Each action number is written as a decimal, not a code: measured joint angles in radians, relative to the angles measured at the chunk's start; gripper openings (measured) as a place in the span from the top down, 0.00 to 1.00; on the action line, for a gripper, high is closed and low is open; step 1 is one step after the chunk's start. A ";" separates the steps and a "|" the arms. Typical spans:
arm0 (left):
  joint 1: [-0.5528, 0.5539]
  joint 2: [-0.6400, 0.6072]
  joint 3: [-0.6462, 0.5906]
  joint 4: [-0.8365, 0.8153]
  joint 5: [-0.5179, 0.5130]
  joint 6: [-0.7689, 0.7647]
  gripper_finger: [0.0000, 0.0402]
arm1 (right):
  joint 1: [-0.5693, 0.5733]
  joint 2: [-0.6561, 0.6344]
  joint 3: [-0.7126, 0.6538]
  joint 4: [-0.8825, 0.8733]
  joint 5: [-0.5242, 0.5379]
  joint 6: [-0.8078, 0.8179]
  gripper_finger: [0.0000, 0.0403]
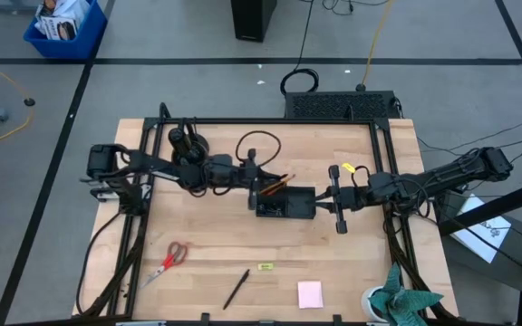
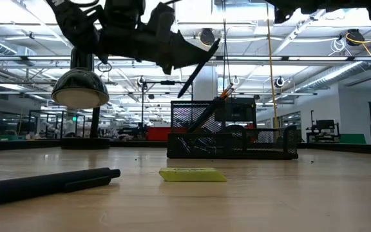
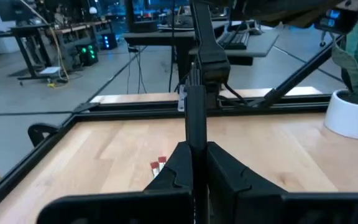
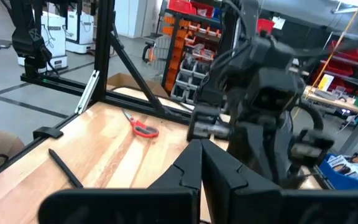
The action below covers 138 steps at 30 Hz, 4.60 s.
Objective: Pick and place office supplies into organizer
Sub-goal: Put the black pen into the black desk organizer
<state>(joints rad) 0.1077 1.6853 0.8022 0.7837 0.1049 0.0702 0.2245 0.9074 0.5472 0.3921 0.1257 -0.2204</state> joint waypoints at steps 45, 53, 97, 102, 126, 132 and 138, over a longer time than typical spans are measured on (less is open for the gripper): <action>0.000 0.158 0.007 0.096 0.019 -0.068 0.65 | 0.000 0.000 0.000 0.015 -0.001 -0.001 1.00; -0.160 -0.085 0.093 -0.468 -0.250 -0.118 0.65 | 0.000 0.000 0.000 0.008 -0.029 -0.003 1.00; -0.713 0.371 0.489 -1.225 -0.171 -1.026 0.59 | 0.000 0.002 0.000 -0.023 -0.023 0.056 1.00; -0.714 0.403 0.493 -1.254 -0.175 -0.990 0.69 | 0.000 0.002 0.000 -0.022 -0.023 0.055 1.00; -0.716 0.347 0.477 -1.174 -0.403 -0.610 0.98 | 0.000 0.002 0.000 -0.016 -0.023 0.056 1.00; -0.713 0.284 0.479 -1.146 -0.525 -0.522 0.96 | 0.000 0.002 0.000 -0.018 -0.023 0.055 1.00; -0.686 0.206 0.478 -1.112 -0.622 -0.392 0.98 | 0.000 0.002 0.000 -0.020 -0.023 0.052 1.00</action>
<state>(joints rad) -0.5783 1.8914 1.2804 -0.3284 -0.5168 -0.3214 0.2245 0.9096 0.5472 0.3723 0.1032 -0.1684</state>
